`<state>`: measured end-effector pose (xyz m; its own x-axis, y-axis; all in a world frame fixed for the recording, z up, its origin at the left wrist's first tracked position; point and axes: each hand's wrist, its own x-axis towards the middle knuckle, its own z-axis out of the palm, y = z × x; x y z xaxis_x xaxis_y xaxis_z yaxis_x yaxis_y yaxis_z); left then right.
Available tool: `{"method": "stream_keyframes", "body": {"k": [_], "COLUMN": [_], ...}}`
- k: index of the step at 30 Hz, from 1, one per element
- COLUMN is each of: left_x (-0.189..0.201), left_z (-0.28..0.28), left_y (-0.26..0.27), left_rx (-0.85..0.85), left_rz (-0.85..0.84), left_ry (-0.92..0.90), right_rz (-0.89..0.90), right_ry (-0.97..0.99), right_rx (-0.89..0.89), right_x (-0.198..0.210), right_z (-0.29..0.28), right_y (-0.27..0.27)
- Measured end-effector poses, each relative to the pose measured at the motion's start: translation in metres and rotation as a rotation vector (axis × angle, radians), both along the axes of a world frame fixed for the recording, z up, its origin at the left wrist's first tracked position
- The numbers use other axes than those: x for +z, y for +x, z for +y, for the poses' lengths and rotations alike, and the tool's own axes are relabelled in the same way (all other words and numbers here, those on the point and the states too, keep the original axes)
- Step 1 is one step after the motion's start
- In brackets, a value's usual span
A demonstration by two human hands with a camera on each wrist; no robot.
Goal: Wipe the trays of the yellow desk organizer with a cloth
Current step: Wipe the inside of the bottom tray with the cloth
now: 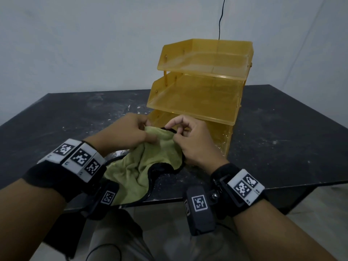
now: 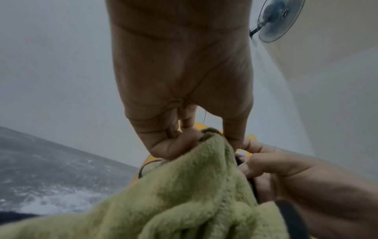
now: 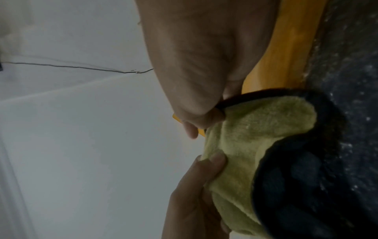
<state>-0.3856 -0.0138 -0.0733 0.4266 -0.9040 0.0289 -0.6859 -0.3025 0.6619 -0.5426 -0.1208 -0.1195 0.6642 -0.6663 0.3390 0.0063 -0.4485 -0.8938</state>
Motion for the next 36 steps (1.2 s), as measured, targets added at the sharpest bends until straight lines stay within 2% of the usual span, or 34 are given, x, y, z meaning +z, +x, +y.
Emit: {"method": "stream_keyframes", "body": {"k": [3,6,8,11,14,16,18,20,23,27,32,36], "left_x": [0.003,0.002,-0.001,-0.008,-0.018,-0.029,-0.038,-0.044,-0.044,-0.040,-0.034,-0.037], "left_z": [0.014,0.015,0.010,-0.005,-0.025,-0.037,-0.047,-0.054,-0.062,-0.076,-0.086,-0.083], "left_y": [-0.001,0.001,0.002,-0.004,-0.015,-0.018,-0.022,-0.028,-0.033,-0.032,-0.047,-0.082], "left_rx": [0.064,0.054,-0.016,-0.215,-0.337,-0.366,-0.336,-0.259,-0.194,-0.233,-0.324,-0.511], "left_rz": [0.028,0.034,-0.009,-0.110,-0.225,-0.451,-0.627,-0.594,-0.518,-0.491,-0.441,-0.373], "left_ry": [-0.148,-0.236,-0.175,-0.053,0.154,0.333,0.519,0.605,0.576,0.572,0.548,0.496], "right_rz": [-0.033,0.206,0.365,0.477,0.637,0.646,0.499,0.279,0.050,0.045,0.002,-0.024], "right_ry": [-0.102,-0.343,-0.479,-0.687,-0.811,-0.791,-0.709,-0.658,-0.648,-0.529,-0.203,-0.053], "right_rx": [-0.013,-0.136,-0.193,-0.249,-0.267,-0.252,-0.279,-0.369,-0.542,-0.744,-0.670,-0.678], "right_x": [-0.001,0.001,-0.001,-0.005,0.000,0.003,0.000,-0.006,-0.015,-0.023,-0.025,-0.020], "right_z": [0.002,-0.003,-0.005,-0.003,0.000,-0.002,-0.004,-0.007,-0.011,-0.019,-0.026,-0.026], "right_y": [0.006,0.009,0.007,0.002,-0.006,-0.010,-0.017,-0.025,-0.043,-0.066,-0.076,-0.079]}}
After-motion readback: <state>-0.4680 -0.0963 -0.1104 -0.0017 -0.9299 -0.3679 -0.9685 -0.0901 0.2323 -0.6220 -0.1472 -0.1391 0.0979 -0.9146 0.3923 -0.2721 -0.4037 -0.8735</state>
